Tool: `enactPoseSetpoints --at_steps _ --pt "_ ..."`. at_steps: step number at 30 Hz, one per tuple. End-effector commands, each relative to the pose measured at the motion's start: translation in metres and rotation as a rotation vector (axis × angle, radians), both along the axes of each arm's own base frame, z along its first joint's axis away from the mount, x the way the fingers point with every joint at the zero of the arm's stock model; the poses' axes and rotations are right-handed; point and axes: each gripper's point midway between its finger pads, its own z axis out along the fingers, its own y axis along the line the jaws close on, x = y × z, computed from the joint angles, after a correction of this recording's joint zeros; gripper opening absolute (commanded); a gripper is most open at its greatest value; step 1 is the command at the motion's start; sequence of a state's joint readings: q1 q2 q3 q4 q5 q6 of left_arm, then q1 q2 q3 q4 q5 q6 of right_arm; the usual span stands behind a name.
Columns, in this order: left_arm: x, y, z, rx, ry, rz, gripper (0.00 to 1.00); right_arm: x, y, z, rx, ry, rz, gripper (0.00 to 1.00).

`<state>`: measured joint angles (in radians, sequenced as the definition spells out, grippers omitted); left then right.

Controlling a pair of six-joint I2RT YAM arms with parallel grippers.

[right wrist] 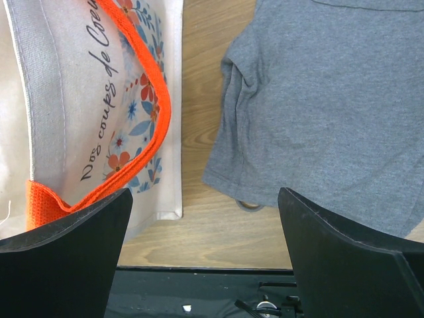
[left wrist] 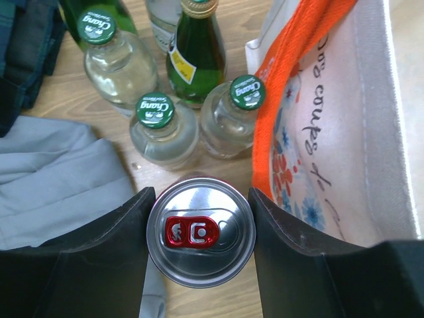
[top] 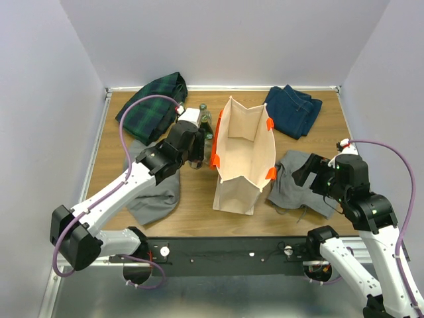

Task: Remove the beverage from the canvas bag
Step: Place the drink at the center of the board.

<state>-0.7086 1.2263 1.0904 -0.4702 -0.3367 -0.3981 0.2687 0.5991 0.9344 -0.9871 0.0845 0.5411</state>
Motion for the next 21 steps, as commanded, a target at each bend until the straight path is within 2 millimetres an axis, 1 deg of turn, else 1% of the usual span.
enactPoseSetpoints --at_steps 1,6,9,11,12,13,17,20,21 --pt "0.014 -0.018 0.019 -0.133 -0.083 -0.004 0.00 0.002 0.000 0.001 -0.005 -0.021 0.001 1.00" --pt "0.016 -0.022 0.002 -0.143 -0.070 0.000 0.00 0.003 -0.001 0.000 -0.007 -0.019 -0.004 1.00" --pt "0.018 -0.022 -0.002 -0.141 -0.073 0.009 0.00 0.003 -0.001 0.000 -0.007 -0.019 -0.006 1.00" --pt "0.021 -0.022 -0.002 -0.141 -0.086 0.011 0.00 0.003 -0.001 0.000 -0.006 -0.019 -0.006 1.00" --pt "0.022 -0.021 -0.006 -0.130 -0.086 0.018 0.00 0.003 -0.001 0.000 -0.007 -0.021 -0.007 1.00" --pt "0.024 -0.022 -0.005 -0.130 -0.097 0.016 0.00 0.003 -0.001 0.000 -0.006 -0.019 -0.006 1.00" --pt "0.029 -0.021 -0.014 -0.100 -0.096 0.024 0.00 0.003 -0.001 0.000 -0.006 -0.019 -0.006 1.00" --pt "0.032 -0.022 -0.024 -0.087 -0.088 0.033 0.00 0.002 -0.001 0.000 -0.006 -0.019 -0.007 1.00" --pt "0.033 -0.022 -0.030 -0.073 -0.082 0.030 0.00 0.003 -0.001 0.000 -0.006 -0.022 -0.006 1.00"
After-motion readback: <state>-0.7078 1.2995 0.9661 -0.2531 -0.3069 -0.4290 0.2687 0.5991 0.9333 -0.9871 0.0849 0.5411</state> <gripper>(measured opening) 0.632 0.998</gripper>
